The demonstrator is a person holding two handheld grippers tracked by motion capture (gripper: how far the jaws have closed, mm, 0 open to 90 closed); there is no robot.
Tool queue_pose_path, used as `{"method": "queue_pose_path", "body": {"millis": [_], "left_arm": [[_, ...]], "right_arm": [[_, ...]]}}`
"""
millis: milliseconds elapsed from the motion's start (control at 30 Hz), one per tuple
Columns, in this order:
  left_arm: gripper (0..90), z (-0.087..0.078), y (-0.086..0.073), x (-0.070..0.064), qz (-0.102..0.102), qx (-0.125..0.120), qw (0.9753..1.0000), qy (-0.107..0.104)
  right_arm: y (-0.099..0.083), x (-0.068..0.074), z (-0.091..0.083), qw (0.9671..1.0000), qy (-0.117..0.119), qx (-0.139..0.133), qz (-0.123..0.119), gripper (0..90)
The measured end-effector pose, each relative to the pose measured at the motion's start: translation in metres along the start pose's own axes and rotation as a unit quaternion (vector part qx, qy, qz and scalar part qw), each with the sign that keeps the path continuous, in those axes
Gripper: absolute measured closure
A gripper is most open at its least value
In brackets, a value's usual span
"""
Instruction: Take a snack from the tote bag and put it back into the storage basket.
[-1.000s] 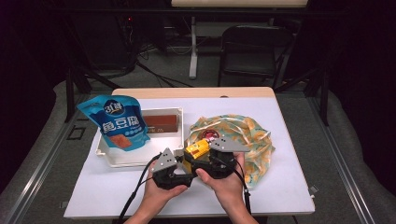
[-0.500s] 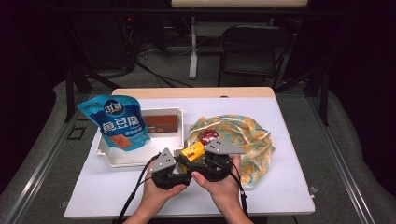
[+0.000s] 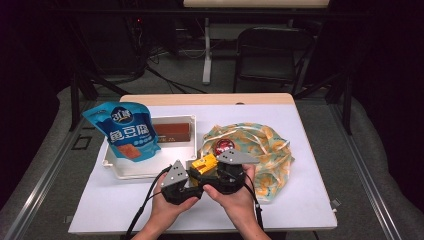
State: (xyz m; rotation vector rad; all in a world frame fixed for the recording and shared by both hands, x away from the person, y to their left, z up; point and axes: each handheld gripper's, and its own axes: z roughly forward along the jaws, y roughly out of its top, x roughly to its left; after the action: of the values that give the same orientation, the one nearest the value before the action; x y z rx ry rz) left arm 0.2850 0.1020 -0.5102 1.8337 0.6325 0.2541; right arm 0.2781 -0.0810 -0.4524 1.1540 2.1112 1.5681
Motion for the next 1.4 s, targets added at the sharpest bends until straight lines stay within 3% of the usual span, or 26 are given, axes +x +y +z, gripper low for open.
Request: {"method": "queue_pose_path", "body": {"millis": [67, 100, 167, 200, 267, 400, 433, 533, 567, 600, 700, 800, 900, 1100, 1400], "left_arm": [[50.2, -0.002, 0.0, 0.003, -0.009, -0.005, 0.9999, 0.011], [50.3, -0.004, 0.0, 0.006, -0.013, -0.005, 0.9999, -0.002], [50.4, -0.007, 0.0, 0.009, -0.018, -0.008, 0.9998, 0.007], [50.4, -0.009, 0.0, 0.012, -0.019, -0.007, 0.9998, 0.0], [50.5, -0.011, -0.001, 0.015, -0.021, -0.008, 0.9997, 0.01], [50.5, -0.016, -0.003, 0.021, -0.032, -0.012, 0.9991, 0.024], [50.5, -0.017, -0.003, 0.023, -0.031, -0.01, 0.9994, 0.015], [50.5, -0.019, -0.004, 0.026, -0.039, -0.016, 0.9989, 0.021], [50.4, -0.02, -0.005, 0.027, -0.045, -0.021, 0.9984, 0.029], [50.4, -0.022, -0.005, 0.031, -0.047, -0.021, 0.9986, 0.01], [50.4, -0.026, -0.006, 0.036, -0.055, -0.032, 0.9973, 0.037], [50.4, -0.031, -0.006, 0.042, -0.056, -0.031, 0.9973, 0.036], [50.4, -0.035, -0.006, 0.046, -0.056, -0.039, 0.9962, 0.053], [50.1, -0.044, -0.007, 0.058, -0.075, -0.048, 0.9945, 0.056], [50.2, -0.053, -0.008, 0.072, -0.078, -0.055, 0.9928, 0.072]], "right_arm": [[0.001, 0.001, -0.002, 1.0, 0.003, -0.008, 0.002, 13.2], [0.003, 0.002, -0.004, 0.9999, -0.001, -0.014, -0.001, 12.8], [0.006, 0.003, -0.007, 0.9998, -0.013, -0.017, -0.005, 13.0], [0.007, 0.002, -0.009, 0.9997, -0.012, -0.02, -0.005, 12.4], [0.008, -0.001, -0.013, 0.9995, -0.003, -0.03, -0.002, 9.5], [0.011, -0.005, -0.019, 0.9992, -0.006, -0.039, 0.0, 10.9], [0.011, -0.006, -0.021, 0.999, -0.007, -0.044, 0.002, 10.9], [0.011, -0.01, -0.025, 0.9989, -0.01, -0.046, 0.002, 11.4], [0.011, -0.013, -0.026, 0.9988, -0.012, -0.048, 0.0, 11.8], [0.01, -0.015, -0.027, 0.9985, -0.013, -0.053, 0.0, 12.3], [0.007, -0.021, -0.029, 0.9985, -0.017, -0.053, -0.004, 12.3], [0.002, -0.031, -0.032, 0.9982, -0.031, -0.051, 0.005, 13.2], [-0.004, -0.042, -0.035, 0.998, -0.042, -0.047, 0.008, 13.6], [-0.016, -0.062, -0.044, 0.997, -0.062, -0.043, 0.018, 13.9], [-0.028, -0.081, -0.059, 0.9949, -0.087, -0.043, 0.028, 14.1]]}}
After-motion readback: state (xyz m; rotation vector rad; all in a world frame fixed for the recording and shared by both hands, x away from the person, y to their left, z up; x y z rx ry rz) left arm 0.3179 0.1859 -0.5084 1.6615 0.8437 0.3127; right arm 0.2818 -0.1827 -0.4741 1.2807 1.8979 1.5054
